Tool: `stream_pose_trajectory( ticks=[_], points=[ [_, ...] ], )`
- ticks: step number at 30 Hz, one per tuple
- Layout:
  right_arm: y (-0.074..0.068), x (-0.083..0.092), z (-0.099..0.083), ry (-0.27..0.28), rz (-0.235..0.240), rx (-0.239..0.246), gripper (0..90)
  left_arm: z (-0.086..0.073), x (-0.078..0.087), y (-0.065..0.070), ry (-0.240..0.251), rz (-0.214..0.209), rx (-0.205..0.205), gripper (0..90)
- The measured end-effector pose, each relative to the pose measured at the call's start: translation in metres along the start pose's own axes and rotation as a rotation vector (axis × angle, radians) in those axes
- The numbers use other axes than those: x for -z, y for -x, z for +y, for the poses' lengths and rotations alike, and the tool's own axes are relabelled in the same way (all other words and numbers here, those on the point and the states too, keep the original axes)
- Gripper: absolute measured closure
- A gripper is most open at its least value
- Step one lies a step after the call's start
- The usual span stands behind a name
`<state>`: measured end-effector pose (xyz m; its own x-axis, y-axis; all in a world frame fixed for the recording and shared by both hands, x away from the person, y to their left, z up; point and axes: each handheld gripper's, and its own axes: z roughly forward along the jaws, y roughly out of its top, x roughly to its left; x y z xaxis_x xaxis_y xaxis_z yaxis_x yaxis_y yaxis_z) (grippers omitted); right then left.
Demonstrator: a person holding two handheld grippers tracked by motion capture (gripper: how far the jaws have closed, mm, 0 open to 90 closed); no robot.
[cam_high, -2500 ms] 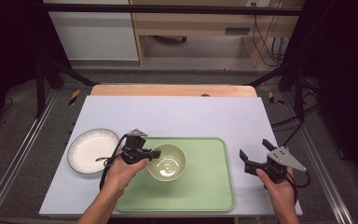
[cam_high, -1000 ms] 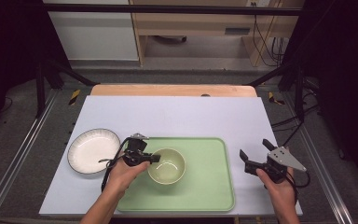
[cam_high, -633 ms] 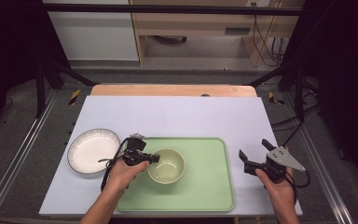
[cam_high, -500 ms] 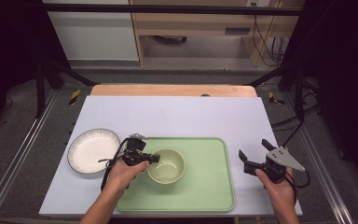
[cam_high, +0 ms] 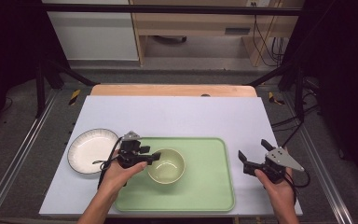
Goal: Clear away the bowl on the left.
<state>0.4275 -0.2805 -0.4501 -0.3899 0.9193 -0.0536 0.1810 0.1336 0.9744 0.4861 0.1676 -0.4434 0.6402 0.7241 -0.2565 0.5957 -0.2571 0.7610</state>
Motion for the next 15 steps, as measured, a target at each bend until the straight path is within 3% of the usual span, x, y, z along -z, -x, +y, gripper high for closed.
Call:
stream_pose_trajectory(
  ticks=[5, 6, 9, 11, 15],
  points=[
    [0.0, 0.0, 0.0, 0.004, 0.0, 0.001, 5.0, 0.001, 0.02, -0.002, 0.137, 0.013, -0.068, 21.3],
    [-0.001, 0.0, 0.0, -0.002, 0.001, -0.003, 4.9, 0.0, 0.024, -0.002, 0.169, 0.024, -0.089, 14.3],
    [-0.002, 0.0, 0.0, -0.002, 0.005, -0.002, 4.7, -0.001, 0.038, -0.004, 0.242, 0.024, -0.13, 11.4],
    [-0.002, 0.0, 0.0, -0.002, 0.009, -0.004, 4.4, -0.003, 0.047, -0.005, 0.294, 0.05, -0.166, 8.1],
    [-0.002, 0.0, 0.0, -0.002, 0.014, -0.006, 3.9, -0.006, 0.067, -0.013, 0.35, 0.103, -0.223, 5.6]
  ],
)
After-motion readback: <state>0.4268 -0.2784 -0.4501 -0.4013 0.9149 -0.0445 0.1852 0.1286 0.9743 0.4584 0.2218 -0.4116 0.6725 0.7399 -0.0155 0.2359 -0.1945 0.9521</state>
